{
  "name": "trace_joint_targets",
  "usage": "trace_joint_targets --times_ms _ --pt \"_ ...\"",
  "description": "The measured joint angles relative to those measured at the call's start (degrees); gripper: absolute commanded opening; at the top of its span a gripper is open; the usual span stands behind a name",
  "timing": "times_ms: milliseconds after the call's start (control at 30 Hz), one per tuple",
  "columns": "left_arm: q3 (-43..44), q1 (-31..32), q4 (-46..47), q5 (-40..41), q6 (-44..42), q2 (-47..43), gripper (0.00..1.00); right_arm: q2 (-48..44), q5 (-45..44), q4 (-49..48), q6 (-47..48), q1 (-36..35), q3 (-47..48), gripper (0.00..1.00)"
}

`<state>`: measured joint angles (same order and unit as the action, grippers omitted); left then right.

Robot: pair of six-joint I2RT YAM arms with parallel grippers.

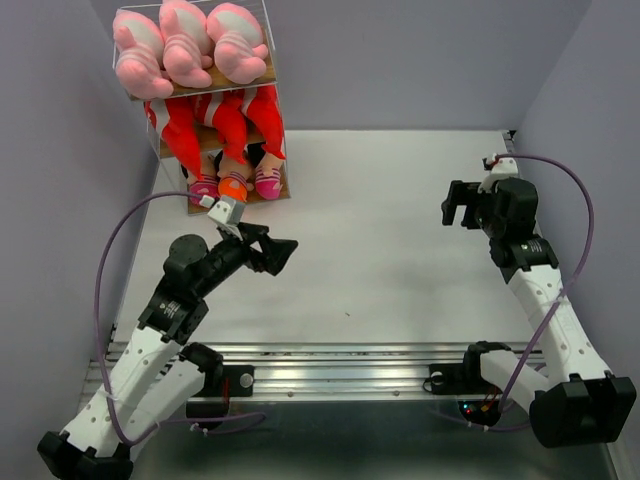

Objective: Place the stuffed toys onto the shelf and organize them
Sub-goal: Place the stuffed toy onto shelf

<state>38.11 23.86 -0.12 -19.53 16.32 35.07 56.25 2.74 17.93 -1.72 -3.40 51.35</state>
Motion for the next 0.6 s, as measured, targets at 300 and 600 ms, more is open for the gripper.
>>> trace_joint_targets --times_ms 300,600 --pt "-6.0 6.9 1.2 9.2 -1.7 -1.4 0.99 0.6 -9.2 2.5 -2.6 0.0 0.3 1.0" --pt "-6.1 8.1 1.2 14.8 -2.0 -3.6 0.99 -2.3 -9.7 4.2 0.4 0.0 -1.7 1.0"
